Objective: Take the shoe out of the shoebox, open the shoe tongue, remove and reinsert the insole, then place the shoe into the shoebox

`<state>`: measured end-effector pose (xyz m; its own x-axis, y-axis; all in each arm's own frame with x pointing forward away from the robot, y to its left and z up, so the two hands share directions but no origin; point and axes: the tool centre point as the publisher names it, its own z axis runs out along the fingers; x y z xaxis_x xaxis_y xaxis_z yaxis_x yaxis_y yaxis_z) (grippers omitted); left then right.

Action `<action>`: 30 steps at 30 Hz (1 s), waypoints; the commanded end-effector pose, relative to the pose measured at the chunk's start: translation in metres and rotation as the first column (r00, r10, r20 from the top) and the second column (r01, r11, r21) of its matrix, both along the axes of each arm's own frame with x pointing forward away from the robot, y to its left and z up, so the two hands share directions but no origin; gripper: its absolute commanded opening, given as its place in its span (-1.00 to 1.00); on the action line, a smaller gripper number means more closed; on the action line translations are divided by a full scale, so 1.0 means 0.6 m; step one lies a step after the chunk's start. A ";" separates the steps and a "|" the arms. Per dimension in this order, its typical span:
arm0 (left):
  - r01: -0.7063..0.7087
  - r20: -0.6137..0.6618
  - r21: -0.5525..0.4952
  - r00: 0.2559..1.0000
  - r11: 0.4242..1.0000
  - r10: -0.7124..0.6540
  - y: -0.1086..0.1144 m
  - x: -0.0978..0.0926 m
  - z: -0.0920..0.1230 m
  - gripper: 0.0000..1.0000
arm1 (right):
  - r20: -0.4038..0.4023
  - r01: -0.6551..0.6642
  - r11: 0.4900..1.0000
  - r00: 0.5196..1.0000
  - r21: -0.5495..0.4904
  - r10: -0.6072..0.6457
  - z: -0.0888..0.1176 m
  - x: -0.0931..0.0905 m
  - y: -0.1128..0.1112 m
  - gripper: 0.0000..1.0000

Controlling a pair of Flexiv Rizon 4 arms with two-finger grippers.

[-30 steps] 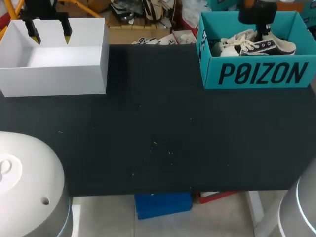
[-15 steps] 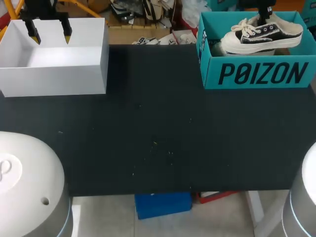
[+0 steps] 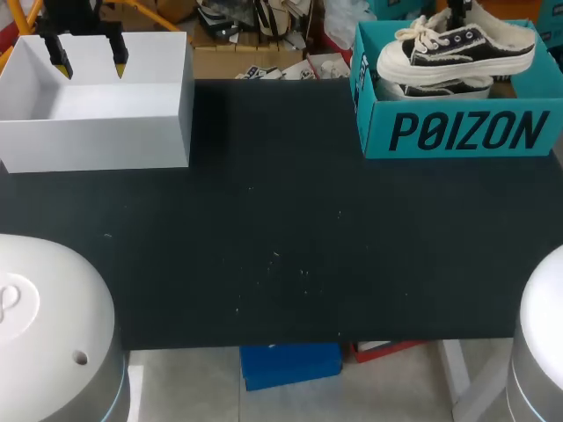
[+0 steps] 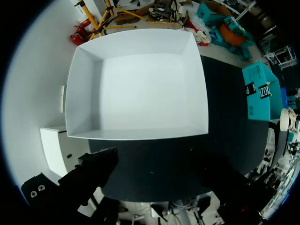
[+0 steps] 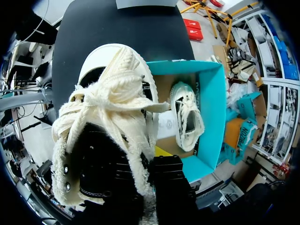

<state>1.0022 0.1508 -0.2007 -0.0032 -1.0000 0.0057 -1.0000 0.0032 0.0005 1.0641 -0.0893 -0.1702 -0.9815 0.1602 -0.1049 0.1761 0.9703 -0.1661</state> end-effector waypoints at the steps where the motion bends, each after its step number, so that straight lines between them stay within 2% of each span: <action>1: -0.002 -0.002 0.003 1.000 1.000 0.002 -0.001 -0.001 0.001 1.00 | 0.134 -0.024 0.999 0.991 -0.024 0.027 0.021 -0.078 0.056 -1.00; 6: -0.002 -0.002 0.003 1.000 1.000 0.002 -0.001 -0.001 0.001 1.00 | 0.158 -0.035 0.999 0.987 0.004 0.034 0.013 -0.126 0.135 -1.00; 10: -0.002 -0.002 0.003 1.000 1.000 0.002 -0.001 -0.001 0.001 1.00 | 0.178 -0.005 1.000 0.984 0.028 0.000 0.009 -0.150 0.198 -1.00; 12: -0.002 -0.002 0.003 1.000 1.000 0.002 -0.001 -0.001 0.001 1.00 | 0.177 -0.005 0.999 0.984 0.036 -0.001 0.000 -0.161 0.248 -1.00; 18: -0.002 -0.002 0.003 1.000 1.000 0.002 -0.001 -0.001 0.001 1.00 | 0.194 -0.028 0.997 0.981 0.070 0.014 -0.032 -0.171 0.367 -1.00; 21: -0.002 -0.002 0.003 1.000 1.000 0.002 -0.001 -0.001 0.001 1.00 | 0.179 -0.039 0.995 0.984 0.097 0.021 -0.059 -0.175 0.425 -1.00; 25: -0.002 -0.002 0.003 1.000 1.000 0.002 -0.001 -0.001 0.001 1.00 | 0.152 -0.065 0.990 0.987 0.123 0.045 -0.094 -0.180 0.480 -1.00; 30: -0.002 -0.002 0.003 1.000 1.000 0.002 -0.001 -0.001 0.001 1.00 | 0.124 -0.078 0.985 0.991 0.151 0.059 -0.142 -0.190 0.523 -1.00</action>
<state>1.0022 0.1508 -0.2007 -0.0031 -1.0000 0.0056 -1.0000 0.0031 0.0005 0.9423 0.1979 -0.2370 -0.9700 0.1156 -0.2138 0.1166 0.9931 0.0078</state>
